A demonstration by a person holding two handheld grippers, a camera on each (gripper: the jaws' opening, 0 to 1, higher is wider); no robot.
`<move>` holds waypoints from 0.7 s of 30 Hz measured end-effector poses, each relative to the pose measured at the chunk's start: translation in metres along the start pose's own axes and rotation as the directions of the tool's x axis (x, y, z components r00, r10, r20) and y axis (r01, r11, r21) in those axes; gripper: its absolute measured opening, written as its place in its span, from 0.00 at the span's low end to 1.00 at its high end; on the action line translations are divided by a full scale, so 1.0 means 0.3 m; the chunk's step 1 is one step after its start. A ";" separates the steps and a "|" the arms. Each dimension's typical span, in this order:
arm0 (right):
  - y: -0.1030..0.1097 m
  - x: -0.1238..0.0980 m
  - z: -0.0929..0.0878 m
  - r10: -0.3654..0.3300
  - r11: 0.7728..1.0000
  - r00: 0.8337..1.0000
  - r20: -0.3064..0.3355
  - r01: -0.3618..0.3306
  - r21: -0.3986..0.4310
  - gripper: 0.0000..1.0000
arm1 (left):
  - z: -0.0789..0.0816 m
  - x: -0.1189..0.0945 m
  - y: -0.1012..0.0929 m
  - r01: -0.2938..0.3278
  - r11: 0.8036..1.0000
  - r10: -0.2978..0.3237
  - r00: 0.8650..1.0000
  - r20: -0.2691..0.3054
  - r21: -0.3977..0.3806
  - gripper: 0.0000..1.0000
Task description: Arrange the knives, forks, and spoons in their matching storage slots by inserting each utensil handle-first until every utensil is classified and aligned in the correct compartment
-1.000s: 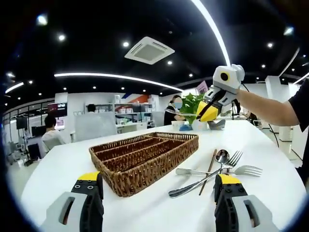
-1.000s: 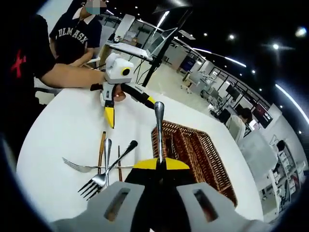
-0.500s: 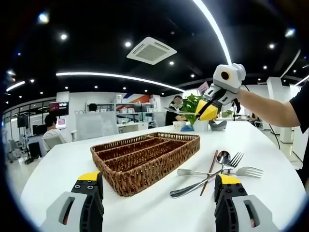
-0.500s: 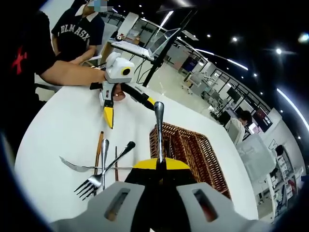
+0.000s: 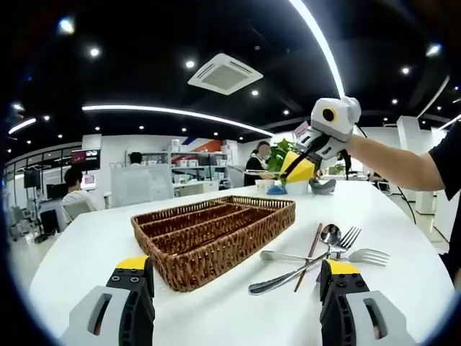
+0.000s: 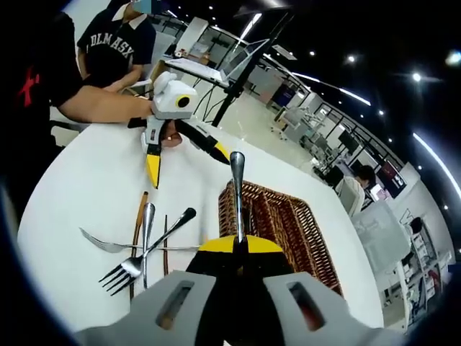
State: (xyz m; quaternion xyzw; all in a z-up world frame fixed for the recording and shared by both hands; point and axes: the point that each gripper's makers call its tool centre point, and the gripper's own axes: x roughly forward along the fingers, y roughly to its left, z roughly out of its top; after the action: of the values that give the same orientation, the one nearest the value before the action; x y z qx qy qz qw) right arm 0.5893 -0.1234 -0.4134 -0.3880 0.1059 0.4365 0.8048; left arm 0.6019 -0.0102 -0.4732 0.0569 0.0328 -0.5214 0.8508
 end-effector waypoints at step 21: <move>-0.080 0.077 -0.076 0.021 1.000 1.000 -0.014 -0.021 -0.012 0.00 | -0.021 0.017 0.029 -0.042 0.998 0.040 0.999 -0.030 -0.043 1.00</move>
State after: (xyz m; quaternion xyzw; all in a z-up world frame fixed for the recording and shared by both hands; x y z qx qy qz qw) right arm 0.6257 -0.1329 -0.4278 -0.3949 0.1129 0.4430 0.7969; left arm 0.6120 -0.0101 -0.4794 0.0467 0.0551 -0.5021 0.8618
